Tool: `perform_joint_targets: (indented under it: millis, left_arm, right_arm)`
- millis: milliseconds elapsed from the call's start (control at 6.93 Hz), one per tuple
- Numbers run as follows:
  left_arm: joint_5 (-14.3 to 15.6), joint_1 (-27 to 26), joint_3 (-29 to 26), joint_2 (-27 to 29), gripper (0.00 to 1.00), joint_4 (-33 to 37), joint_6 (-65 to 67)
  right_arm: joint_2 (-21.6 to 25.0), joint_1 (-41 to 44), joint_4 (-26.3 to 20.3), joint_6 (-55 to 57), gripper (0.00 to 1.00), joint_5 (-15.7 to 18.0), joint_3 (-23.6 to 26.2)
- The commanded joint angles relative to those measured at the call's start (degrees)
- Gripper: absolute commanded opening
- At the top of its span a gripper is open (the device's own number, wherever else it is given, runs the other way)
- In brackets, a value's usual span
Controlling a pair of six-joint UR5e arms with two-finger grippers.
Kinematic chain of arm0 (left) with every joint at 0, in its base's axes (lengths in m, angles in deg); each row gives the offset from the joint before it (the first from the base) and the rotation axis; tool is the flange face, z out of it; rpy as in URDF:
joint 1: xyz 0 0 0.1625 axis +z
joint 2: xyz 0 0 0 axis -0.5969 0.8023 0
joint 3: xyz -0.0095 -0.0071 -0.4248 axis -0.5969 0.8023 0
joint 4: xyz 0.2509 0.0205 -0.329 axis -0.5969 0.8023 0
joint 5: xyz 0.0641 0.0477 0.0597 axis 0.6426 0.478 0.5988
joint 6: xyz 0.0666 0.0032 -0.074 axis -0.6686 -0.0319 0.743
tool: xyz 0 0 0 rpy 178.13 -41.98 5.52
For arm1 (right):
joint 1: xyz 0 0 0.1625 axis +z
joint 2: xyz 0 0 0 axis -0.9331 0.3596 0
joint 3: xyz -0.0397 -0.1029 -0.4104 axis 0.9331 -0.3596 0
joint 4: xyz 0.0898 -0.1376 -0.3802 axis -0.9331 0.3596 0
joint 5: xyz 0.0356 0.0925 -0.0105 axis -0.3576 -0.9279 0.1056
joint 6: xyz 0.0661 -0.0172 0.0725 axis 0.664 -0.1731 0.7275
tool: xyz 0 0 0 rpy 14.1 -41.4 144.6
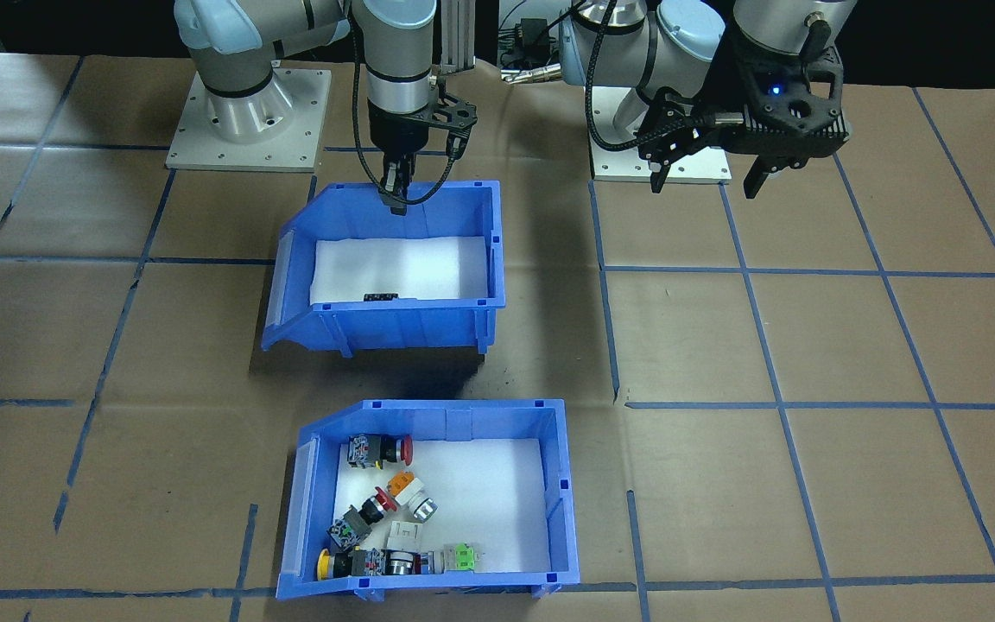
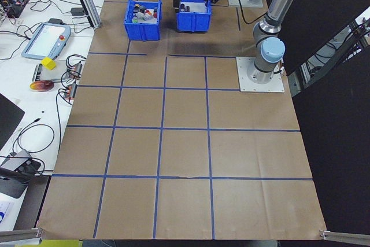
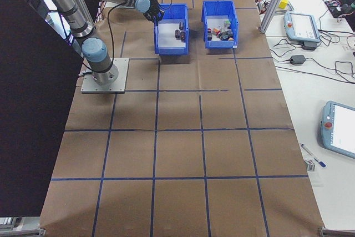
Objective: Place button box in front
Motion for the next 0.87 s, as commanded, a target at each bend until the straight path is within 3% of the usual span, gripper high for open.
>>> perform_joint_targets:
  millis: [0,288,433,721]
  left_arm:
    - [-0.01,0.02,0.1,0.91,0.99,0.02,-0.25]
    - [-0.01,0.02,0.02,0.82,0.99,-0.07,-0.33]
    - [-0.01,0.02,0.1,0.82,0.99,-0.42,-0.25]
    - [-0.01,0.02,0.1,0.82,0.99,-0.42,-0.25]
  right_arm:
    - [0.92,-0.04,-0.31,0.26,1.0,-0.03,-0.08]
    - [3.11,-0.56,-2.41,0.17,1.0,0.68,-1.91]
    - [5.73,-1.96,-7.03,0.35,1.0,0.85,-4.19]
    - [9.87,-12.28,-10.49,1.56,1.0,0.68,-5.88]
